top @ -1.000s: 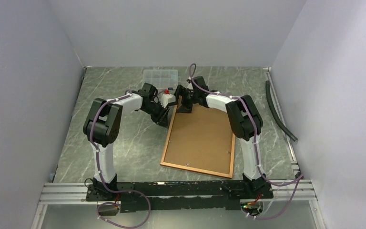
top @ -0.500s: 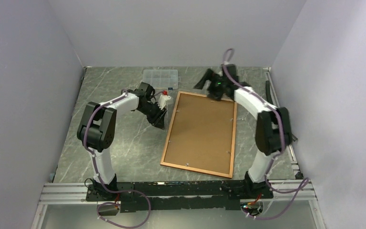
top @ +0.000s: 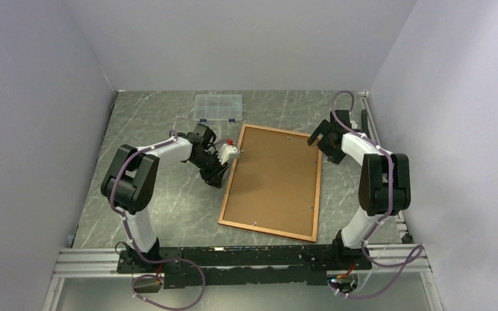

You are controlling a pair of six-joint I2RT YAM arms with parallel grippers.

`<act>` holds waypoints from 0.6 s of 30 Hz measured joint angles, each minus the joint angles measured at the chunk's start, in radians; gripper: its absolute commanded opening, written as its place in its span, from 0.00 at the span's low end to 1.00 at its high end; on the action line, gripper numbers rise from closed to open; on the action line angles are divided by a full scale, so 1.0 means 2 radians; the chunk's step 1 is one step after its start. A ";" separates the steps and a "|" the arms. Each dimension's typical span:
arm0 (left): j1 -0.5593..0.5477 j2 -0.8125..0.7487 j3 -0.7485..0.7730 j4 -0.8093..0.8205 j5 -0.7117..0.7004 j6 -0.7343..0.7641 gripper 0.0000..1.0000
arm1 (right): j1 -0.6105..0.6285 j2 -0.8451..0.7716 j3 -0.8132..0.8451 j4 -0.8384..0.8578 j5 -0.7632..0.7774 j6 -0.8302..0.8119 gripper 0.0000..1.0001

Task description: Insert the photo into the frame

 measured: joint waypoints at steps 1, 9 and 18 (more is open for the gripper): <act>-0.003 -0.002 -0.003 0.001 -0.003 0.003 0.37 | 0.000 0.007 0.001 0.001 -0.003 -0.002 1.00; -0.018 -0.020 -0.023 -0.001 -0.004 0.033 0.35 | 0.020 0.060 0.029 0.021 -0.067 -0.019 1.00; -0.026 -0.087 -0.077 -0.113 -0.018 0.092 0.34 | 0.145 0.116 0.091 0.055 -0.088 -0.026 1.00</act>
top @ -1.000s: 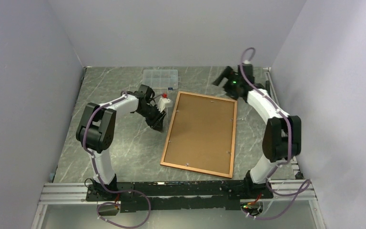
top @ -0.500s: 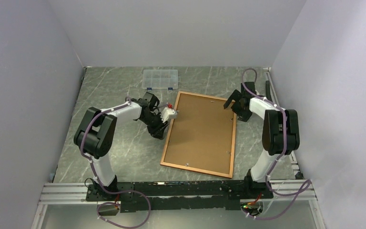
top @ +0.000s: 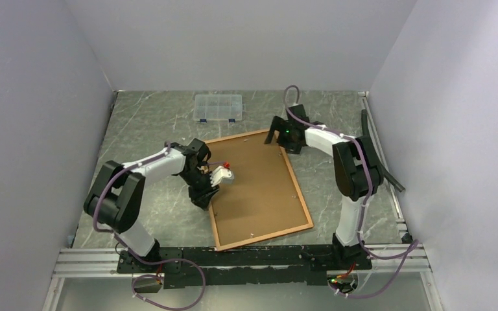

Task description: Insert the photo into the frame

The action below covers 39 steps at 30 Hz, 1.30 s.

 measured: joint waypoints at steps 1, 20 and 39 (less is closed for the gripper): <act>-0.001 -0.010 -0.005 -0.011 -0.001 0.003 0.34 | 0.009 0.005 0.006 0.000 -0.004 0.001 1.00; 0.054 -0.035 0.131 -0.073 -0.003 0.011 0.35 | 0.047 -0.107 0.034 -0.117 0.014 0.018 1.00; 0.271 0.189 0.286 0.073 -0.072 -0.112 0.29 | 0.098 -0.423 -0.348 -0.173 -0.155 0.127 1.00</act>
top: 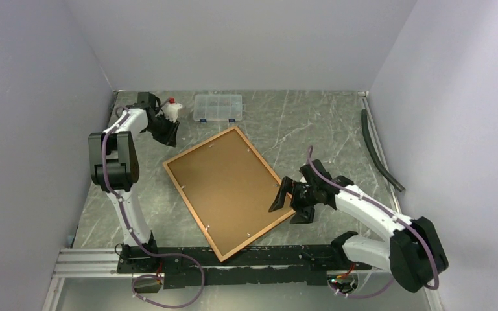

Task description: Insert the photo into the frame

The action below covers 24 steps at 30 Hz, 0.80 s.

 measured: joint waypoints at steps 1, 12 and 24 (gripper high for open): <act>-0.001 0.000 -0.007 0.003 0.003 0.000 0.29 | 0.000 0.009 -0.002 0.006 -0.004 0.002 1.00; -0.010 -0.020 -0.081 0.019 0.022 0.018 0.23 | -0.035 0.104 0.004 0.066 -0.006 0.011 1.00; -0.075 -0.113 -0.201 -0.008 -0.009 0.101 0.24 | -0.177 0.207 0.145 0.071 0.104 -0.041 1.00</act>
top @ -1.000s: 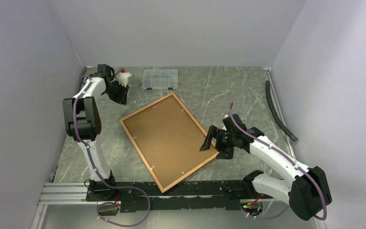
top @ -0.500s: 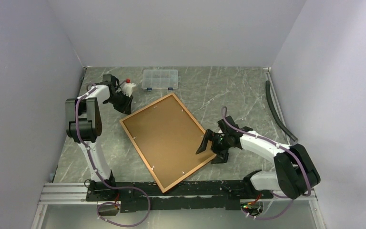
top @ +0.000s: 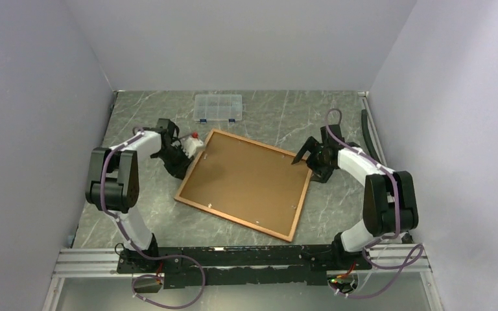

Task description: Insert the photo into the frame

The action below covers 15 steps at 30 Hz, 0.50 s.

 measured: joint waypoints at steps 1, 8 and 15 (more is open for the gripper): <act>-0.010 -0.009 -0.012 -0.011 -0.001 0.007 0.24 | -0.006 0.010 0.011 0.001 0.009 -0.005 1.00; -0.084 -0.038 -0.065 -0.100 0.068 0.045 0.25 | -0.025 0.045 0.072 0.011 0.013 -0.016 1.00; -0.064 -0.070 -0.069 -0.122 0.105 0.035 0.27 | -0.007 0.045 0.113 0.016 0.013 -0.019 0.99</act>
